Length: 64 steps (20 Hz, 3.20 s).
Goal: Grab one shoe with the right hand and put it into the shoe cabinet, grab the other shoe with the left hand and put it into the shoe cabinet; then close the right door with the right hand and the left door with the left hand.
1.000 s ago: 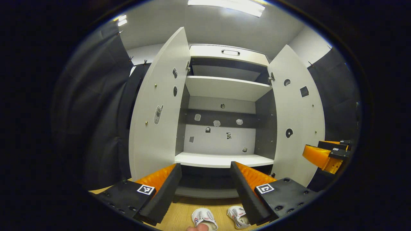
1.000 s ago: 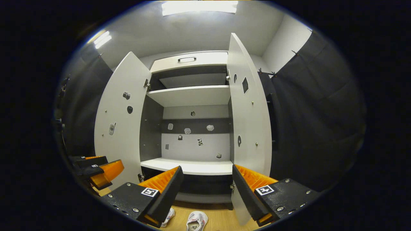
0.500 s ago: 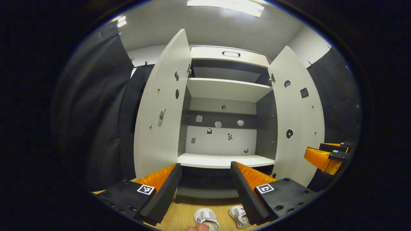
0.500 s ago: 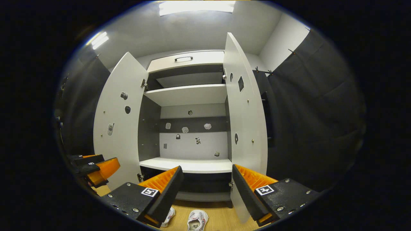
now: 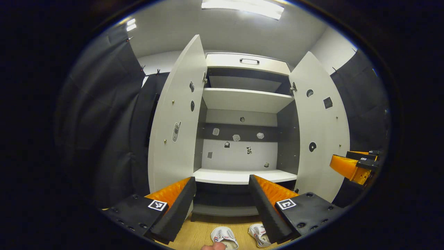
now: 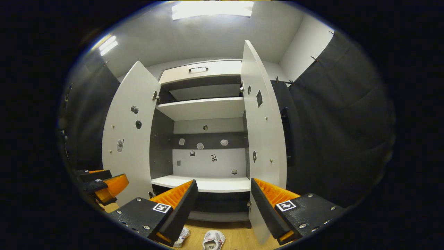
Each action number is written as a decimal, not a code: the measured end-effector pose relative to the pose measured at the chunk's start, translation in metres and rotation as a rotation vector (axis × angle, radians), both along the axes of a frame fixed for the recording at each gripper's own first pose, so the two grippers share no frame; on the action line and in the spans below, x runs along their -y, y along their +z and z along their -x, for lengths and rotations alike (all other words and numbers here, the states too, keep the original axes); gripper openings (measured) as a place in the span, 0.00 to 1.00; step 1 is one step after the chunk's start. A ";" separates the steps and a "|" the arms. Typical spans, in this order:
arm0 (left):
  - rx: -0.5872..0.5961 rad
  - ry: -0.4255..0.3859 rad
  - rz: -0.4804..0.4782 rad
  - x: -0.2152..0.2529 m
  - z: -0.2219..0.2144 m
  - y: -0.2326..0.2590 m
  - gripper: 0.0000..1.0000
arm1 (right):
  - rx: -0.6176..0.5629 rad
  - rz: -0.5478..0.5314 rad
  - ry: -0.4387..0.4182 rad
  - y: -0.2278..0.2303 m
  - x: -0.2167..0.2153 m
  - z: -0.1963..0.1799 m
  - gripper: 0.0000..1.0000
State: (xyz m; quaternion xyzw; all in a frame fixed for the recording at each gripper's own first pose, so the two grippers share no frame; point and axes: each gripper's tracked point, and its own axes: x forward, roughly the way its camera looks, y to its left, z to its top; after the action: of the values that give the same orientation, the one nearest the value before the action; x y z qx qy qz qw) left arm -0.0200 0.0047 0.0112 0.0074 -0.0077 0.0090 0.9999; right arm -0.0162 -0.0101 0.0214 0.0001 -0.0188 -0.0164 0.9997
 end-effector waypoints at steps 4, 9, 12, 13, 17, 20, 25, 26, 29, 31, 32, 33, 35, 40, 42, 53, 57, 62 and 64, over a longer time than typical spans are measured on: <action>-0.003 0.008 0.002 -0.002 0.003 0.000 0.98 | 0.000 0.025 0.019 -0.006 -0.008 -0.008 0.94; 0.000 0.016 -0.004 -0.007 0.007 0.001 0.98 | -0.143 0.049 0.042 -0.084 -0.020 -0.027 0.94; 0.004 0.018 -0.005 -0.009 0.009 0.002 0.98 | -0.280 0.048 0.059 -0.153 -0.026 -0.035 0.94; 0.002 0.020 -0.005 -0.010 0.009 0.001 0.98 | -0.337 0.063 0.047 -0.182 -0.023 -0.035 0.94; -0.004 0.030 0.002 -0.015 0.012 -0.001 0.98 | -0.555 0.089 0.052 -0.286 -0.018 -0.024 0.94; -0.009 0.033 0.006 -0.018 0.013 -0.003 0.98 | -0.662 0.106 0.070 -0.337 -0.021 -0.012 0.94; -0.020 0.031 0.016 -0.018 0.011 -0.008 0.99 | -0.795 0.135 0.055 -0.398 -0.014 -0.014 0.94; -0.023 0.032 0.015 -0.019 0.011 -0.009 0.98 | -0.803 0.146 0.056 -0.405 -0.012 -0.018 0.94; -0.024 0.046 -0.002 -0.025 0.009 -0.009 0.98 | -0.848 0.165 0.052 -0.433 -0.009 -0.025 0.93; -0.023 0.052 -0.004 -0.028 0.009 -0.009 0.98 | -0.843 0.184 0.048 -0.446 -0.005 -0.040 0.90; -0.028 0.055 -0.006 -0.030 0.009 -0.011 0.98 | -0.834 0.180 0.049 -0.448 -0.006 -0.048 0.88; -0.030 0.059 -0.010 -0.031 0.009 -0.012 0.98 | -0.817 0.169 0.049 -0.447 -0.008 -0.057 0.86; -0.036 0.075 -0.015 -0.037 0.011 -0.014 0.99 | -0.804 0.186 0.059 -0.450 -0.007 -0.069 0.79; -0.058 0.095 -0.009 -0.043 0.013 -0.019 0.99 | -0.862 0.207 0.113 -0.474 -0.013 -0.064 0.67; -0.054 0.104 -0.012 -0.045 0.015 -0.018 0.98 | -0.850 0.184 0.118 -0.475 -0.019 -0.065 0.58; -0.050 0.086 0.000 -0.041 0.019 -0.017 0.98 | -0.786 0.178 0.031 -0.441 0.000 -0.064 0.02; -0.047 0.056 0.004 -0.031 0.018 -0.018 0.99 | -0.683 0.129 0.031 -0.381 -0.010 -0.059 0.02; -0.048 0.021 0.022 -0.019 0.016 -0.021 0.98 | -0.544 0.093 0.072 -0.287 -0.032 -0.049 0.01; -0.049 0.011 0.027 -0.015 0.014 -0.023 0.99 | -0.488 0.037 0.079 -0.244 -0.040 -0.054 0.01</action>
State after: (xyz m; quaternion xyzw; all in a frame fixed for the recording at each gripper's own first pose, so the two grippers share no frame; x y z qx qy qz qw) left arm -0.0342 0.0201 -0.0118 -0.0059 0.0167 0.0145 0.9997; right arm 0.0378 0.0301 -0.2230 -0.0216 0.2227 0.0235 0.9744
